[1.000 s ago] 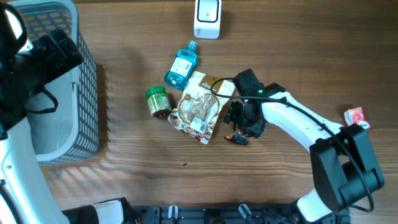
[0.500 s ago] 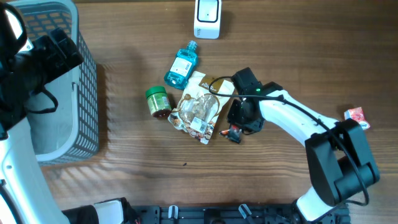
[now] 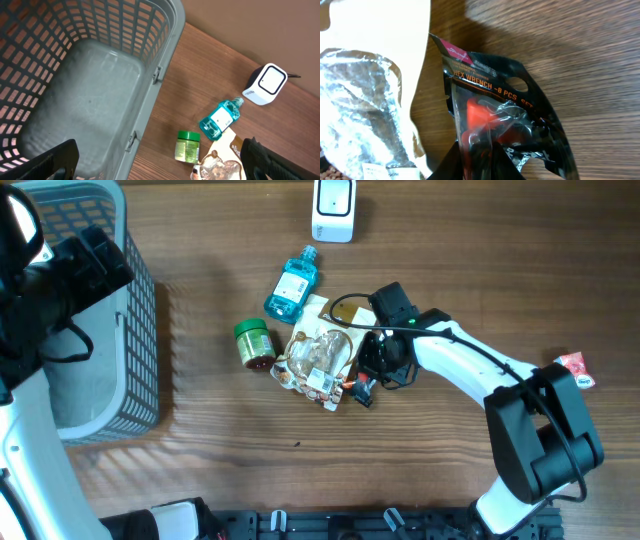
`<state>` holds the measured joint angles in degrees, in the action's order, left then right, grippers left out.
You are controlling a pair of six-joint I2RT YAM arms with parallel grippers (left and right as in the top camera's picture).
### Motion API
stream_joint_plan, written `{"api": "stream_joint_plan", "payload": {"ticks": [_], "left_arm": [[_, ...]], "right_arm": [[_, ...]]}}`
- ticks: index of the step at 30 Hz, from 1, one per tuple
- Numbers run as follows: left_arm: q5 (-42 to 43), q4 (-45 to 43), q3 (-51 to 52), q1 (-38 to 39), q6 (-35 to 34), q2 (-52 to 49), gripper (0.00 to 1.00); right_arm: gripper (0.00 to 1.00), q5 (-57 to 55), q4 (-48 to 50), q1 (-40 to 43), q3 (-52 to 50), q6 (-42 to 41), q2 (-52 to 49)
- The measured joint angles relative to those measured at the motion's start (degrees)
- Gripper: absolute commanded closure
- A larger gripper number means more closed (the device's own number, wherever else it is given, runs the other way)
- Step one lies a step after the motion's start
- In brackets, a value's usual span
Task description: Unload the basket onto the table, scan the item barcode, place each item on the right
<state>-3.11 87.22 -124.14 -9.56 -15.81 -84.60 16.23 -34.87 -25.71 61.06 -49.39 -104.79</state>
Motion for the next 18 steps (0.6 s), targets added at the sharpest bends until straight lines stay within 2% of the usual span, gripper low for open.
{"api": "stream_joint_plan", "payload": {"ticks": [6,12,18], "left_arm": [[0.0,0.0,0.0,0.0,0.0,0.0,0.00],[0.0,0.0,0.0,0.0,0.0,0.0,0.00],[0.0,0.0,0.0,0.0,0.0,0.0,0.00]], "right_arm": [[0.95,2.2,-0.6,0.4,-0.5,1.7,1.0],[0.95,3.2,-1.0,2.5,-1.2,3.2,7.5],[0.95,12.8,-0.1,8.1,-1.2,3.4,14.0]]}}
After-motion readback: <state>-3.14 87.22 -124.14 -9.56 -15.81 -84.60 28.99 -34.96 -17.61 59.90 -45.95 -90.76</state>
